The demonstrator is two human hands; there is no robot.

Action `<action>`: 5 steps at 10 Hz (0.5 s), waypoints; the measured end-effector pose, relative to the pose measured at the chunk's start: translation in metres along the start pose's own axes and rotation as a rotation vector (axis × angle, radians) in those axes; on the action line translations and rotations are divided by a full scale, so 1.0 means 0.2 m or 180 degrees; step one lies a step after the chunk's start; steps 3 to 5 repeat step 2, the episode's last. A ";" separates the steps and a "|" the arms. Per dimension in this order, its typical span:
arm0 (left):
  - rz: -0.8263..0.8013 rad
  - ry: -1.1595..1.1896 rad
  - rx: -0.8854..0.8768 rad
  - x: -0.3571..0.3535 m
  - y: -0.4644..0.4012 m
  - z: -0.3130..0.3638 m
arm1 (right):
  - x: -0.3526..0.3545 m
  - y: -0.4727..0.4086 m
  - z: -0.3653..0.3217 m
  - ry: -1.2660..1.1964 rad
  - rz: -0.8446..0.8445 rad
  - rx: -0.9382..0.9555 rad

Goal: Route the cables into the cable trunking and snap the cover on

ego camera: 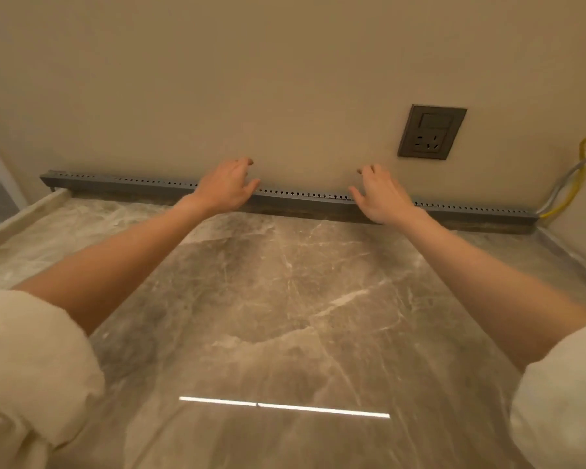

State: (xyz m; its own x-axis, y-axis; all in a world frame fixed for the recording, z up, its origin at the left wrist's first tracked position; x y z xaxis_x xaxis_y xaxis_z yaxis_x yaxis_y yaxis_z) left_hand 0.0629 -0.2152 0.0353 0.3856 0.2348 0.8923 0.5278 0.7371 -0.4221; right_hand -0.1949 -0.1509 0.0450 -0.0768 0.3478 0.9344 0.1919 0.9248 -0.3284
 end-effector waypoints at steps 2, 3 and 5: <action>-0.0172 0.0275 -0.0027 0.26 -0.07 -0.06 | 0.23 -0.10 0.01 -0.0260 -0.0177 -0.0062; -0.0172 0.0275 -0.0027 0.26 -0.07 -0.06 | 0.23 -0.10 0.01 -0.0260 -0.0177 -0.0062; -0.0172 0.0275 -0.0027 0.26 -0.07 -0.06 | 0.23 -0.10 0.01 -0.0260 -0.0177 -0.0062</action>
Point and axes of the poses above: each hand's wrist, its own y-axis away from the middle knuckle, its own x-axis out of the back of the hand, z = x × y, the point moved 5 cm from there along -y, towards the middle knuckle, and after that the axes turned 12 degrees about -x, right-handed, at the moved point
